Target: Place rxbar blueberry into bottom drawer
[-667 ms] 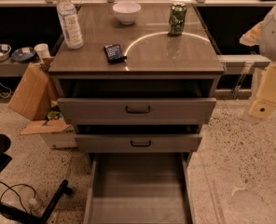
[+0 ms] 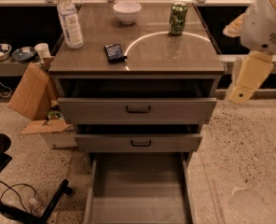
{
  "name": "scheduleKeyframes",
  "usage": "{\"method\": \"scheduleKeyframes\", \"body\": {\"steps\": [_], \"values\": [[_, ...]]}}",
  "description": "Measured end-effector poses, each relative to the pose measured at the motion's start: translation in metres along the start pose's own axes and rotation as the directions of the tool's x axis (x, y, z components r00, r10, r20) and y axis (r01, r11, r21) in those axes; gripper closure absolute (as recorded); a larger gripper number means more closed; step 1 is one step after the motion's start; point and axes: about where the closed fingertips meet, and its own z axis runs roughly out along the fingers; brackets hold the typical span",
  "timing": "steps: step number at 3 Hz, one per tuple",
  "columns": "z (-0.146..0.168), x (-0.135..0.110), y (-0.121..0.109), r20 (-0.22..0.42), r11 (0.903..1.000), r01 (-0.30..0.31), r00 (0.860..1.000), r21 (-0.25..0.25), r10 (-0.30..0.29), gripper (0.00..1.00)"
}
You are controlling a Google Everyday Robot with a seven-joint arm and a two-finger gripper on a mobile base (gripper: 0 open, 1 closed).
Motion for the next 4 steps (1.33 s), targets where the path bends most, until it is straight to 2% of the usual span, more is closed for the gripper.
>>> {"method": "scheduleKeyframes", "body": {"steps": [1,2,3,4], "values": [[0.016,-0.031,-0.035,0.038,1.0000,-0.005,0.999,0.002,0.005,0.00],[0.029,-0.069,-0.069,0.002,0.9957,-0.093,0.996,-0.002,0.093,0.00],[0.055,-0.096,-0.096,-0.102,0.9797,-0.200,0.975,0.008,0.200,0.00],[0.060,-0.111,-0.107,-0.139,0.9414,-0.329,0.931,0.074,0.336,0.00]]}}
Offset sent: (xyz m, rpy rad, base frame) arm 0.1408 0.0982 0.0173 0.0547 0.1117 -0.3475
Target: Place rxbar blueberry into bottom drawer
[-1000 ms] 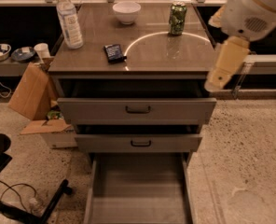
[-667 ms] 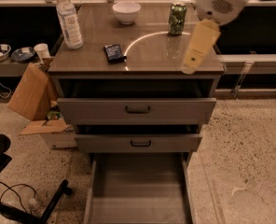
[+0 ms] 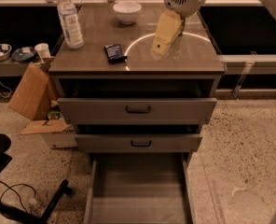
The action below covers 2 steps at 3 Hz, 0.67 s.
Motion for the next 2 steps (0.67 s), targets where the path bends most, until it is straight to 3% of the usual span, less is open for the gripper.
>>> {"method": "scheduleKeyframes", "body": {"steps": [1,2], "values": [[-0.0106,0.0208,0.0129,-0.039,0.9868,-0.155,0.987,0.045,0.157,0.00],[-0.0098,0.0186,0.0126,-0.024,0.9719,-0.229,0.973,0.054,0.231,0.00]]}}
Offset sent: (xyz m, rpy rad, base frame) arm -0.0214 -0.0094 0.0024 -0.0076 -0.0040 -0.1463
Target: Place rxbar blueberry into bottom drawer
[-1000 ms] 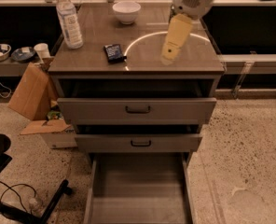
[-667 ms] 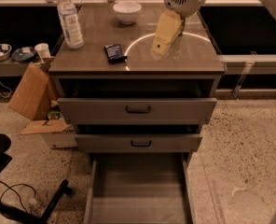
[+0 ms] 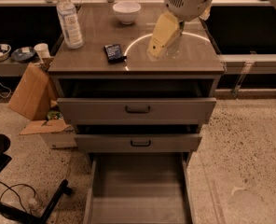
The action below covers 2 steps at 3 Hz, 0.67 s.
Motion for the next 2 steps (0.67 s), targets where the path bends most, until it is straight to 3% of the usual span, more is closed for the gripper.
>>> {"method": "scheduleKeyframes", "body": {"steps": [1,2], "values": [[0.000,0.000,0.000,0.001,1.0000,0.001,1.000,0.000,-0.001,0.00],[0.013,-0.033,-0.005,0.072,0.9996,-0.022,0.997,-0.015,0.024,0.00]]}}
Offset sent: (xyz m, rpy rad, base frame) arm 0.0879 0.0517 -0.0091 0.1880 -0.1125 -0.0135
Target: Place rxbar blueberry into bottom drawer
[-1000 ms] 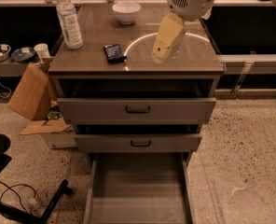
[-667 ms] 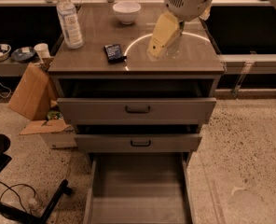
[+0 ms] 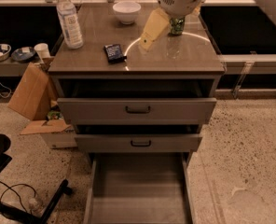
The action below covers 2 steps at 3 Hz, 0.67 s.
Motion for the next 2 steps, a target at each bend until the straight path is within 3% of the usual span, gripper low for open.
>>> {"method": "scheduleKeyframes", "body": {"steps": [1,2], "values": [[0.027,-0.056,-0.001,0.069,0.9967,-0.069,0.995,-0.043,0.072,0.00],[0.054,-0.114,0.000,0.094,0.9833,-0.165,0.981,-0.077,0.172,0.00]]}}
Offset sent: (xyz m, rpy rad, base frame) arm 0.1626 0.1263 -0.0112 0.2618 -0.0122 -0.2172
